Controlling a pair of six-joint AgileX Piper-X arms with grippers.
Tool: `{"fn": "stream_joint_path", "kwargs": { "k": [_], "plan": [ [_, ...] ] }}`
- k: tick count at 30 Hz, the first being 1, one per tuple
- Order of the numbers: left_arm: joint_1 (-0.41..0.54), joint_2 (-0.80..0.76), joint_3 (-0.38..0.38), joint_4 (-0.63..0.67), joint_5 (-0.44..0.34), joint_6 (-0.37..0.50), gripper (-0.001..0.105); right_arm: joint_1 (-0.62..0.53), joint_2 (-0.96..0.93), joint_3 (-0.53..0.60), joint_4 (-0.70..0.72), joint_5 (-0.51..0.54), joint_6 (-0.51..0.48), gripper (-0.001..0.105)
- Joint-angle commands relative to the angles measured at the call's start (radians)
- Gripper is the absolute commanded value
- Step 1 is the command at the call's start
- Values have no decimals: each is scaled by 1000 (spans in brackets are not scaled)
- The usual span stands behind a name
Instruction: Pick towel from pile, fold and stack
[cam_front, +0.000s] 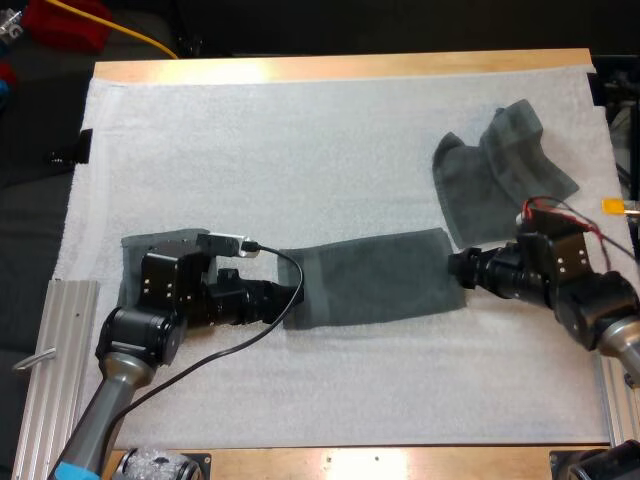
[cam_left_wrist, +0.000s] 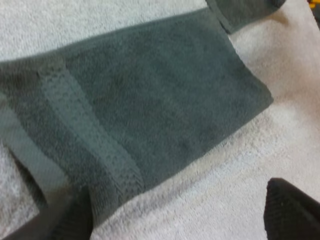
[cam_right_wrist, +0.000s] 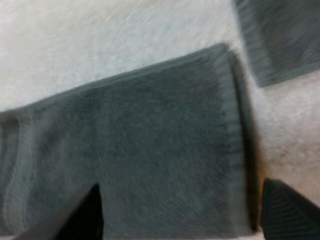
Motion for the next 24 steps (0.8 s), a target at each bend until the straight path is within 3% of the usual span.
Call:
{"fn": "stream_joint_path", "kwargs": {
  "k": [1, 12, 24],
  "plan": [
    [2, -11, -2, 16, 4, 4, 69, -28, -9, -24, 49, 16, -47, 64],
    [2, -14, -2, 68, 5, 11, 69, -262, 66, -62, 137, -145, -242, 64],
    [2, -14, -2, 112, 5, 11, 69, -302, 310, -62, 32, -377, -319, 64]
  ]
}}
